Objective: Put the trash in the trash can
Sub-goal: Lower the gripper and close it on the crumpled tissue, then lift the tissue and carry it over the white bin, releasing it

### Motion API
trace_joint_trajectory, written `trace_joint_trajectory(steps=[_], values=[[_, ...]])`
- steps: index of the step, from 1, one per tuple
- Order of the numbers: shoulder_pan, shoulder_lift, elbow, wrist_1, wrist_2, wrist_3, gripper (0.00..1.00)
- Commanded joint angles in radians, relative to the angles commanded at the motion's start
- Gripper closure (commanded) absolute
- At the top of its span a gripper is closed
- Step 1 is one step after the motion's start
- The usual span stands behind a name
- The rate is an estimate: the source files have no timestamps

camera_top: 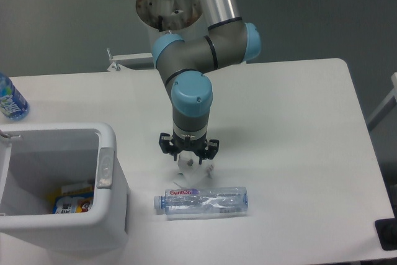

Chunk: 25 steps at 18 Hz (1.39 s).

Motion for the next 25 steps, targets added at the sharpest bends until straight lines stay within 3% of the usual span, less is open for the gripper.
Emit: trace_joint_trajectory(steps=[6,9,13,19,25], values=[[0.003,0.015,0.003,-0.012,0.002,-0.003,1.0],[0.023,0.064,0.003,-0.02,-0.014,0.003,1.0],[0.086,0.138,0.032,-0.021,-0.164,0.003,1.0],[0.184,0.179,0.175,-0.032,-0.391,-0.116,1.0],[0.244,0.167,0.357,-0.022,-0.431,-0.331,1.0]])
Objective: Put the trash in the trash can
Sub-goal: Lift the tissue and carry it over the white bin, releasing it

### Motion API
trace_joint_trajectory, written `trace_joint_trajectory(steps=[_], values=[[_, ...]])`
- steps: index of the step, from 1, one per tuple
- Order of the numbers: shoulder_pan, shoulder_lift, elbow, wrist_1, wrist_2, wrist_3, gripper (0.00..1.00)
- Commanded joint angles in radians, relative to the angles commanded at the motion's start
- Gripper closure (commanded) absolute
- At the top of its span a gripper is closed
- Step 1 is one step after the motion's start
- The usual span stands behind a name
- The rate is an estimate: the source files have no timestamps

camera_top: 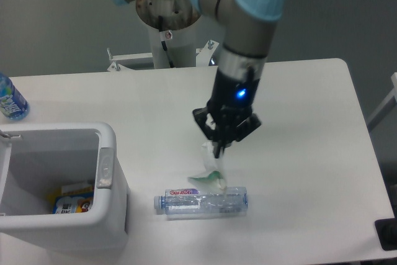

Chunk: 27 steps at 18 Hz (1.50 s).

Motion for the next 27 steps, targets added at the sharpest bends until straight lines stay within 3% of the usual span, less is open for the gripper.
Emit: trace_joint_trajectory(steps=[3,9,14,17,23,27], values=[[0.005,-0.025,0.065,0.005,-0.002,-0.088,1.0],[0.006,-0.009,0.104,0.005,-0.002,-0.192,1.0],[-0.014,0.07,0.121,0.005,-0.002,-0.226,1.0],[-0.087,0.097,0.108,0.005,-0.002,-0.238,1.0],[-0.296,0.087,0.076,0.005,0.002,-0.243,1.0],[-0.383,0.075,0.051,0.015,0.003,-0.237,1.0]])
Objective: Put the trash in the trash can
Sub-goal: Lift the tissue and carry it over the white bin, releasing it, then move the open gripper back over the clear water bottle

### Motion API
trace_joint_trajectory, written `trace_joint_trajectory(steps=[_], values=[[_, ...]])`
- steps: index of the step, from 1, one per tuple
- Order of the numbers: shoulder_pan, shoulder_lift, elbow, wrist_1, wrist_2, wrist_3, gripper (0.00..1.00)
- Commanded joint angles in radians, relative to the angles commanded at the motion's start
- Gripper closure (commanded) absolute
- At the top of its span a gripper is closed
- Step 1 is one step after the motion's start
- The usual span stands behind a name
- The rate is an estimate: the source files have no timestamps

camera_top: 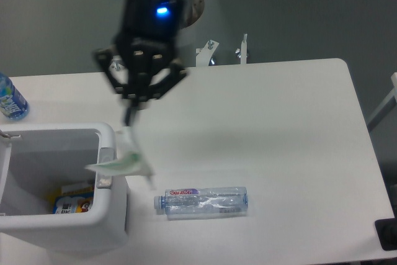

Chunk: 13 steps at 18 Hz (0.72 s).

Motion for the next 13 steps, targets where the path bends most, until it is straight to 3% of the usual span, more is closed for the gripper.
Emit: trace_joint_trajectory(steps=[2,4,5,7,8,13], values=[[-0.017,-0.008,-0.018,0.005,0.002,0.002,1.0],[-0.026,-0.017,-0.037,0.012,0.002,0.006,0.82],[-0.034,-0.017,-0.046,0.012,0.003,0.006,0.65],[-0.035,-0.012,-0.048,0.012,0.005,0.017,0.07],[-0.035,-0.011,-0.048,0.006,0.012,0.017,0.0],[-0.032,-0.009,-0.017,0.012,0.041,0.021,0.0]])
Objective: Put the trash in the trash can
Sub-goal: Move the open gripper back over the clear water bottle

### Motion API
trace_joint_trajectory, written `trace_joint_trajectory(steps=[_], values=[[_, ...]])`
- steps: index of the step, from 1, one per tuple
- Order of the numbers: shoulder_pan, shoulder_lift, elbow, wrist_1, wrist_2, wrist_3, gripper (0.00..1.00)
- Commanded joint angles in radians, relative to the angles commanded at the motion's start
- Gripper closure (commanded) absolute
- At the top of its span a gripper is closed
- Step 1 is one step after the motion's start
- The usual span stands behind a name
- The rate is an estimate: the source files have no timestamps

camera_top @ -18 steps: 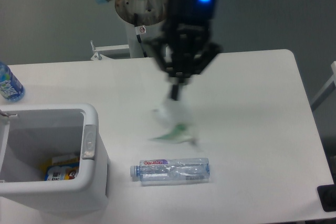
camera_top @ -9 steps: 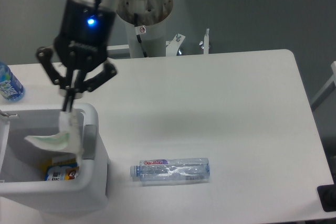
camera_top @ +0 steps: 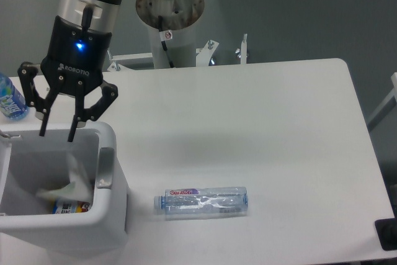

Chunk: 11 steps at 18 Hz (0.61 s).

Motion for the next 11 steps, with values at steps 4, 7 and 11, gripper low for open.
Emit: trace_joint_trajectory(steps=[4,7,11], values=[[0.023,-0.003,-0.012,0.075,0.133,-0.003,0.0],[0.032,-0.008,-0.012,0.084,0.236,-0.012,0.0],[0.048,-0.014,-0.011,0.083,0.327,-0.048,0.0]])
